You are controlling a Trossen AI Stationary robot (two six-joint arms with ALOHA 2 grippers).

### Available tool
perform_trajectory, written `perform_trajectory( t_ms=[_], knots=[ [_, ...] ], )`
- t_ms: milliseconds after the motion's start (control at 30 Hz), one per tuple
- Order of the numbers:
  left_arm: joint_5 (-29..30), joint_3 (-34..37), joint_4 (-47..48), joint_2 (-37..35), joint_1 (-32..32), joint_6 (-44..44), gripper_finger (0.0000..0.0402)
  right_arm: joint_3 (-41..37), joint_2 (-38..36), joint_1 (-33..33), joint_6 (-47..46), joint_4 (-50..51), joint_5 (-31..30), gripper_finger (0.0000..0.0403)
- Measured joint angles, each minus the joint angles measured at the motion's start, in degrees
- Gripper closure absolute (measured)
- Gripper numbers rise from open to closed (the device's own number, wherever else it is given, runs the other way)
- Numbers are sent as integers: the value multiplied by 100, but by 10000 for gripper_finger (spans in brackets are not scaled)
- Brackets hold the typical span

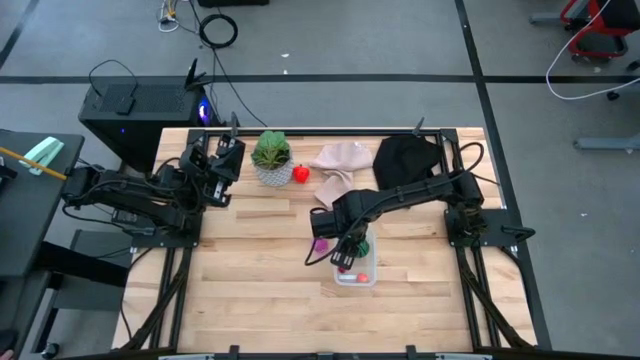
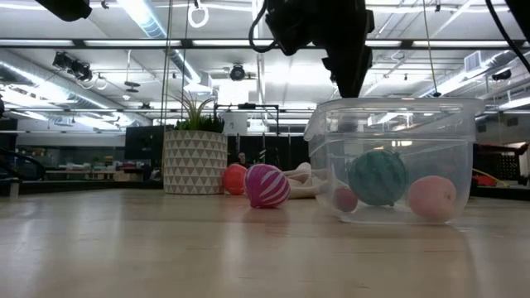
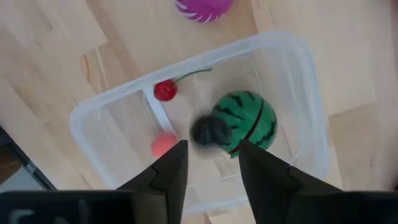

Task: Pick and placing Produce into tupperware
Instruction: Put the black plum into the transparent bin, then put the purple onion into the transparent bin

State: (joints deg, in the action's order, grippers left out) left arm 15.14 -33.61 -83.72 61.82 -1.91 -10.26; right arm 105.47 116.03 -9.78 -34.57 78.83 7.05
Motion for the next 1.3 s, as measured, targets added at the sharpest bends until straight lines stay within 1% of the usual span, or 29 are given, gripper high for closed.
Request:
perform_trajectory(
  t_ms=[167,300,400,533,667,767,867,967,1200,1300],
  knots=[
    [0,0,-2,0,2,23,380,0,0,44,32,-3,-24,222],
    [0,0,-2,0,2,31,388,0,0,37,157,-11,-17,203],
    [0,0,0,0,1,43,389,24,0,79,254,26,-20,201],
    [0,0,0,0,2,46,383,221,-32,194,507,33,-18,211],
    [0,0,3,0,2,48,379,572,-42,354,790,-19,3,216],
    [0,0,6,1,2,54,380,773,-55,442,990,-447,50,215],
    [0,0,4,2,2,63,384,811,-55,483,1218,-1085,369,209],
    [2,0,5,2,2,63,388,826,23,477,1518,-1475,463,197],
    [2,0,-5,0,2,199,383,822,153,655,1707,-1375,566,168],
    [2,0,-24,0,8,201,380,1053,163,773,1777,-1112,549,165]
  ],
)
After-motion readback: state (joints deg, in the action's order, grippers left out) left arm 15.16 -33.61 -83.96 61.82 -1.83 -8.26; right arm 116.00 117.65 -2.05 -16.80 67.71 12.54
